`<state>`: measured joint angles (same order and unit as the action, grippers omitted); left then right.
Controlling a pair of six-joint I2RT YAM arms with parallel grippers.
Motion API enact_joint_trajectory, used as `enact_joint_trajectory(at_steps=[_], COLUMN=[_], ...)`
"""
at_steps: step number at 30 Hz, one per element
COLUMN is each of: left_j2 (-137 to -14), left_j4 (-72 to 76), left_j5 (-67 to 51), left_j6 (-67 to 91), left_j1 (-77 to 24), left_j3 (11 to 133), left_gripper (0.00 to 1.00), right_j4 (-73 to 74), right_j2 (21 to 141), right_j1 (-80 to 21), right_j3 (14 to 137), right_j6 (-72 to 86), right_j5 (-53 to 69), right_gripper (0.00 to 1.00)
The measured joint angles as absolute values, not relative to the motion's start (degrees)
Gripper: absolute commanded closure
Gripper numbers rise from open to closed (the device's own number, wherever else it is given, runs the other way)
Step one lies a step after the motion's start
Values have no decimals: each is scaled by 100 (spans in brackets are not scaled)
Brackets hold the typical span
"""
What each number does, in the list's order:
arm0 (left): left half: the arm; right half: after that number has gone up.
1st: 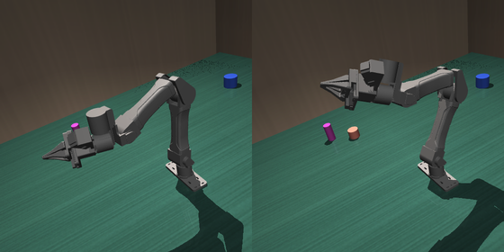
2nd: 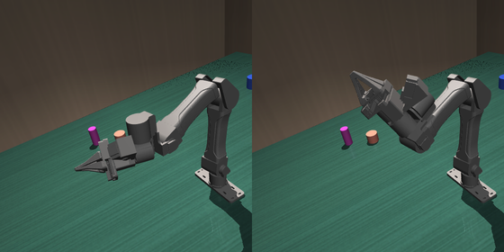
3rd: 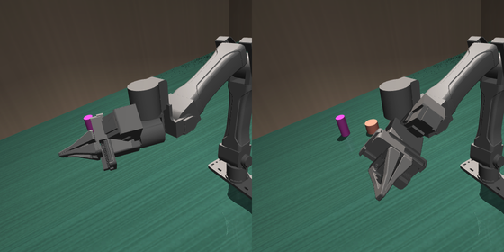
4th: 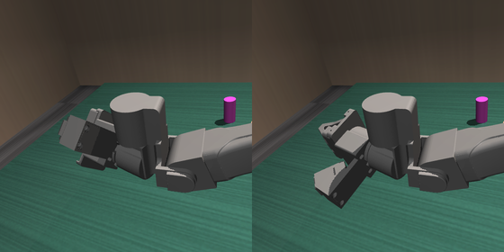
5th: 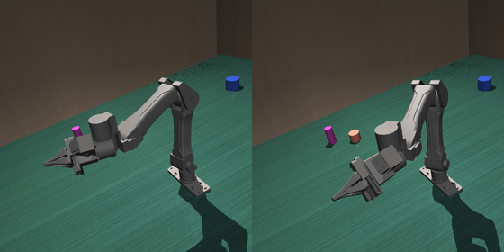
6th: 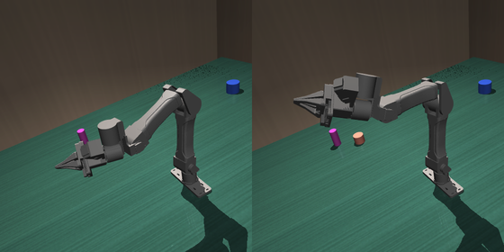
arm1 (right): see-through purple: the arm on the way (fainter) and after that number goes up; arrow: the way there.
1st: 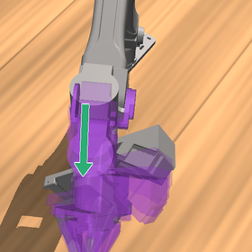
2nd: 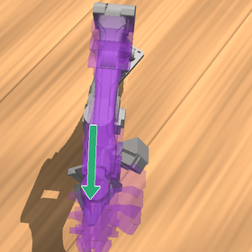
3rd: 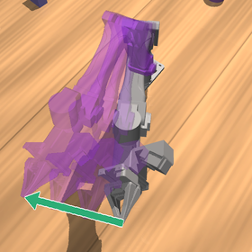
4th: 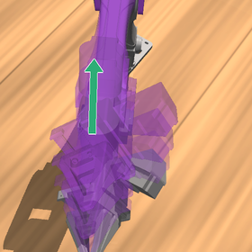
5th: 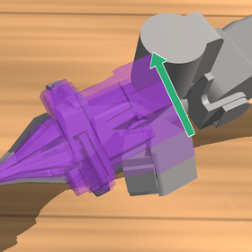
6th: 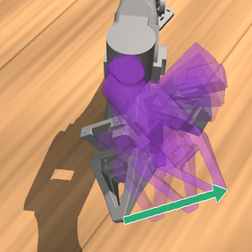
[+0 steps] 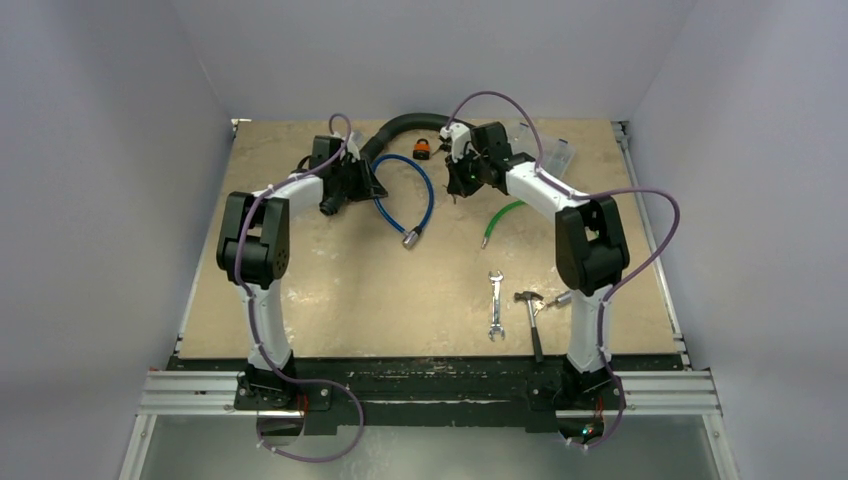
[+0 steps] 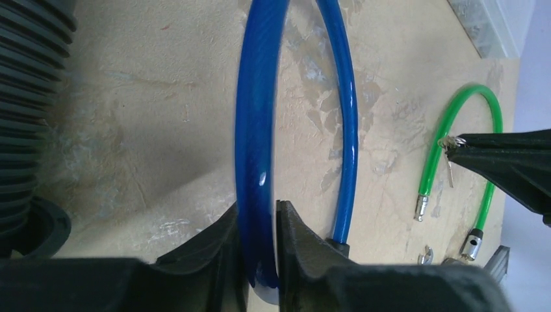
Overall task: Lock with the key
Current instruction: Pick up the key from the center of the board, then place the key at the center of the board.
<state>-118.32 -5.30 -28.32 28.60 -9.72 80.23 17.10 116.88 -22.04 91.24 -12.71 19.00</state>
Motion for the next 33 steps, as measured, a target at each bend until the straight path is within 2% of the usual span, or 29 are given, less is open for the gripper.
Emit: enact_joint_trajectory(at_steps=[10, 12, 13, 18, 25, 33], left_j2=[-11730, -11627, -11579, -11163, -10525, -9743], left_j4=[-668, -727, -744, -851, -1212, -1435], left_j5=[-2676, -2683, -2687, -2657, -2174, -1857], left_j6=[2698, 2626, 2578, 2397, 1833, 1367], left_j1=[-972, -972, -972, -972, -972, -972], left_j3=[8025, 8025, 8025, 8029, 8283, 8246], left_gripper=[27, 9, 6, 0, 0, 0], right_j4=[1712, 1712, 1712, 1712, 1715, 1710], right_j2=[11939, 11939, 11939, 11939, 11998, 12232], right_j1=[-2198, -2189, -2185, -2171, -2171, -2171], right_j3=[9255, 9255, 9255, 9255, 9255, 9253], right_j6=[-1157, -1149, -1142, -1092, -1048, -1007], right_j5=[1852, 1852, 1852, 1855, 1874, 1874], right_gripper=[100, 100, 100, 100, 100, 90])
